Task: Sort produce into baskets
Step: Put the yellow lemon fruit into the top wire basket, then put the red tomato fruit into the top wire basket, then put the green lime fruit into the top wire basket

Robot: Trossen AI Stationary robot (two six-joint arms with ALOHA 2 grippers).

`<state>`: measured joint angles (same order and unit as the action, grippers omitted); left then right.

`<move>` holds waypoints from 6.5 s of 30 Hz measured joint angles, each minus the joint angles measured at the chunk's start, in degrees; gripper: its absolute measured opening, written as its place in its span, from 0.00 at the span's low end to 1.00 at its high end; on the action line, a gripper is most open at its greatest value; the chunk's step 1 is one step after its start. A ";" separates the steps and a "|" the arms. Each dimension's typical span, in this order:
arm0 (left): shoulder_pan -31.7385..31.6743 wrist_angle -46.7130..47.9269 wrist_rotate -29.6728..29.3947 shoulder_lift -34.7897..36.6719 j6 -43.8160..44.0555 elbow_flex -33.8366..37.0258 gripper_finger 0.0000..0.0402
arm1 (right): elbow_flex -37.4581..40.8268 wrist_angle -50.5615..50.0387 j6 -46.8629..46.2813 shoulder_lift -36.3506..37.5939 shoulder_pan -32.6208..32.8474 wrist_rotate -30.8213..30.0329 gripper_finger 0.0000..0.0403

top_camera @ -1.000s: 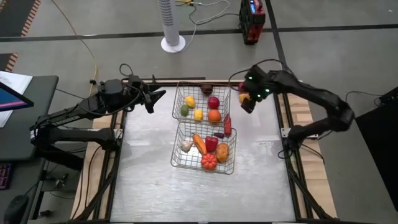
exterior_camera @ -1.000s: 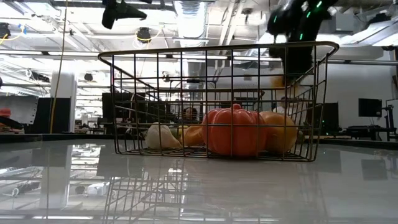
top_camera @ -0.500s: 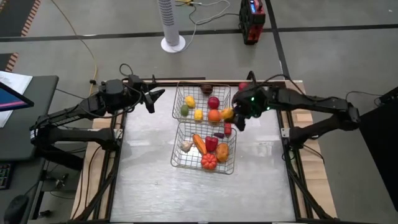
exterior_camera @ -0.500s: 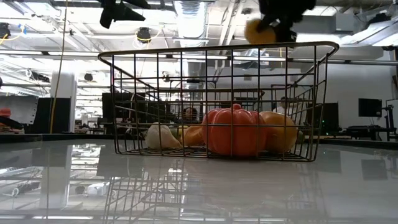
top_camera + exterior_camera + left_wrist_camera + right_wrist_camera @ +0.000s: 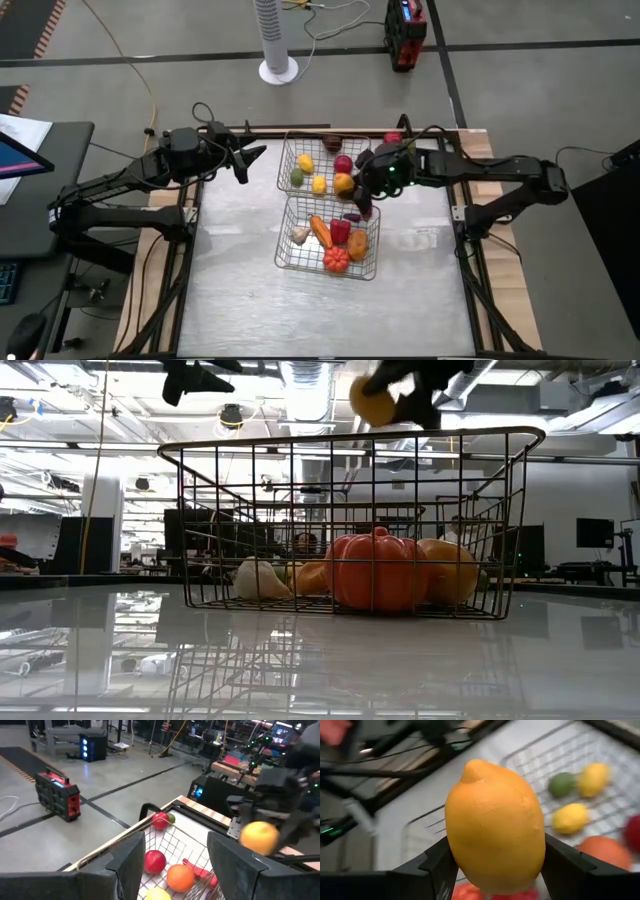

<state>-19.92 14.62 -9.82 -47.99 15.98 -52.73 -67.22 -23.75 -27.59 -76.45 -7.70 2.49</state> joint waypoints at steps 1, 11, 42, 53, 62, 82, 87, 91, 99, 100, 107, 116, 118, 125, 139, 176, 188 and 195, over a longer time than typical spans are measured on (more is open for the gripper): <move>0.01 -0.08 0.03 0.00 0.16 0.00 0.50 | 0.00 0.03 0.00 -0.60 -0.47 -1.61 0.66; 0.02 -1.55 0.48 0.00 1.16 0.00 0.50 | 0.00 0.16 0.81 -8.50 -8.15 -2.39 0.66; 0.01 -1.65 4.44 0.73 5.82 -0.02 0.50 | 0.02 -14.60 12.69 -8.30 -41.85 -8.39 0.84; 0.00 -1.72 0.81 0.81 4.11 0.00 0.50 | 0.02 -13.99 16.76 -15.73 -50.84 2.32 0.93; 0.02 -1.87 0.13 0.83 3.64 0.00 0.50 | 0.02 -11.03 19.41 -23.99 -50.47 2.07 0.99; 0.00 -1.88 0.22 0.88 4.62 0.00 0.50 | 0.02 -10.99 22.06 -19.88 -46.50 0.46 0.83; 0.02 -1.90 0.46 1.49 4.62 -0.02 0.50 | 0.02 -14.66 23.91 -11.46 -42.28 3.74 0.84; 0.02 -2.12 0.37 1.64 3.81 -0.02 0.50 | 0.01 -14.51 32.03 -4.42 -35.75 10.02 0.84; 0.00 -2.13 -0.94 1.62 2.28 -0.02 0.50 | 0.00 -7.13 40.09 0.18 -20.65 2.09 0.88; 0.01 -2.15 -0.94 1.63 2.28 -0.02 0.50 | 0.00 -5.34 38.66 -0.29 -19.54 0.34 0.88; 0.00 -2.11 0.56 1.66 2.54 -0.02 0.50 | 0.00 0.05 31.81 -4.46 -16.64 -1.02 0.88; 0.00 -2.09 1.48 1.66 2.52 -0.02 0.50 | 0.00 -2.42 28.50 -4.88 -17.17 0.43 0.90; 0.00 -2.10 1.45 1.66 2.28 -0.02 0.50 | -0.46 -3.18 27.14 -4.76 -17.63 1.19 0.93; 0.00 -2.09 1.25 1.66 2.06 -0.02 0.50 | -2.58 -5.11 28.87 -4.95 -18.60 0.24 0.97; 0.00 -2.09 1.22 1.66 2.30 -0.02 0.50 | -5.55 -28.93 17.22 -8.15 -39.31 -10.09 0.93; 0.00 -2.09 -1.05 1.66 4.16 -0.02 0.50 | -5.53 -27.04 18.13 -31.73 -53.48 -2.59 0.57; 0.00 -2.09 -1.12 1.66 3.84 -0.02 0.50 | -13.54 -36.93 26.74 -18.40 -39.78 -2.06 0.59; 0.01 -2.06 -1.16 1.66 3.55 -0.02 0.50 | -15.54 -26.78 27.55 -9.29 -28.79 4.10 0.59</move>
<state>-19.91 12.56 -10.98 -46.33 19.53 -52.75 -82.76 -50.52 -0.04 -85.75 -36.49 6.59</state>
